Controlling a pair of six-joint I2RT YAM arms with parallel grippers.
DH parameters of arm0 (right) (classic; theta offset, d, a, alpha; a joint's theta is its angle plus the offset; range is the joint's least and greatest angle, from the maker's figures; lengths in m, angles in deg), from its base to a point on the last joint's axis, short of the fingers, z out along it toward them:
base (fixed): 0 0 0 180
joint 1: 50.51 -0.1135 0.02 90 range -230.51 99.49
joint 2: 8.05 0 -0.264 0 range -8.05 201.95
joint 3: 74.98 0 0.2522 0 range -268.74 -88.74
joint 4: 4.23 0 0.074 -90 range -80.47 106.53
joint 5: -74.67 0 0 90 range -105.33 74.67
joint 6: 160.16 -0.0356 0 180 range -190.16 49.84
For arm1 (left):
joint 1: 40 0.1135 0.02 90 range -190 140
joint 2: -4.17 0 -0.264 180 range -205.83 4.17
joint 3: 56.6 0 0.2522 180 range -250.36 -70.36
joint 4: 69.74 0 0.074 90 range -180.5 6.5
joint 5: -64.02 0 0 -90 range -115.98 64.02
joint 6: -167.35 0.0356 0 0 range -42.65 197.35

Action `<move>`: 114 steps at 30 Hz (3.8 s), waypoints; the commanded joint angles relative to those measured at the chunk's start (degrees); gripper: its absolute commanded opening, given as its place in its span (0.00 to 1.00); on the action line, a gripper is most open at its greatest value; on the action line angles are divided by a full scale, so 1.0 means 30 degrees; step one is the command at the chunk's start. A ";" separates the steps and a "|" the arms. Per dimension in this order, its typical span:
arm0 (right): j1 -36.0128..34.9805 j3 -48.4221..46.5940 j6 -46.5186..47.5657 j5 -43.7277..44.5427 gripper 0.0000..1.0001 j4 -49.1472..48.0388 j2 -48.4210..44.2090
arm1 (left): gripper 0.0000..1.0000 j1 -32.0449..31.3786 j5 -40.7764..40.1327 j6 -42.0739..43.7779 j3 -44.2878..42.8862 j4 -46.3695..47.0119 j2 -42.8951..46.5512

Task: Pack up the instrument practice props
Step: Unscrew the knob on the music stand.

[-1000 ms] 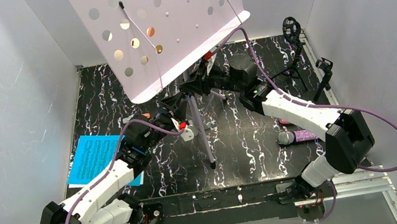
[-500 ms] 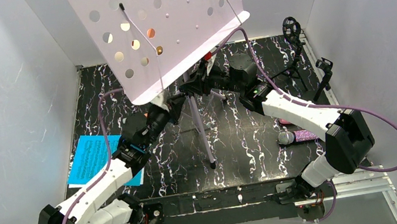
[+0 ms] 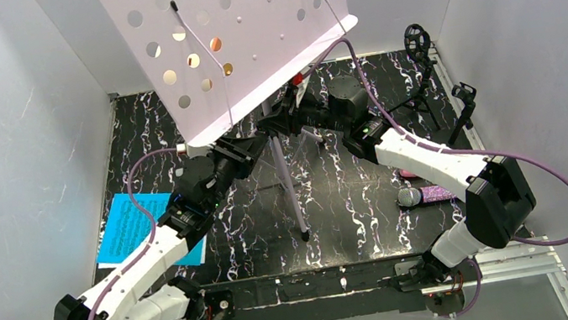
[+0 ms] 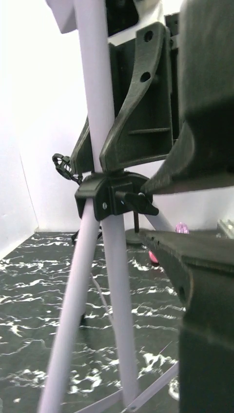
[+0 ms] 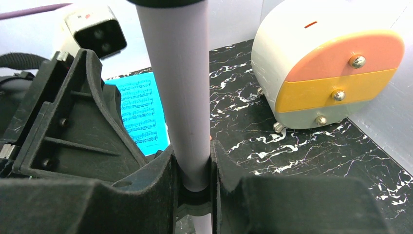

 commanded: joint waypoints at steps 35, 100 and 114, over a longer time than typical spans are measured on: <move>0.0355 -0.0508 -0.1539 0.0702 0.01 0.1522 0.0710 | 0.61 -0.0598 0.7907 4.6427 0.1309 0.2147 0.1413; 0.0379 -0.0420 -0.1481 0.0817 0.01 0.1624 0.0416 | 0.00 -0.0807 -0.2730 1.4867 -0.1199 0.1411 -0.0030; 0.0379 -0.0423 -0.1539 0.0715 0.01 0.1578 0.0446 | 0.13 -0.0780 -0.5422 -0.0593 -0.2048 -0.4723 0.0891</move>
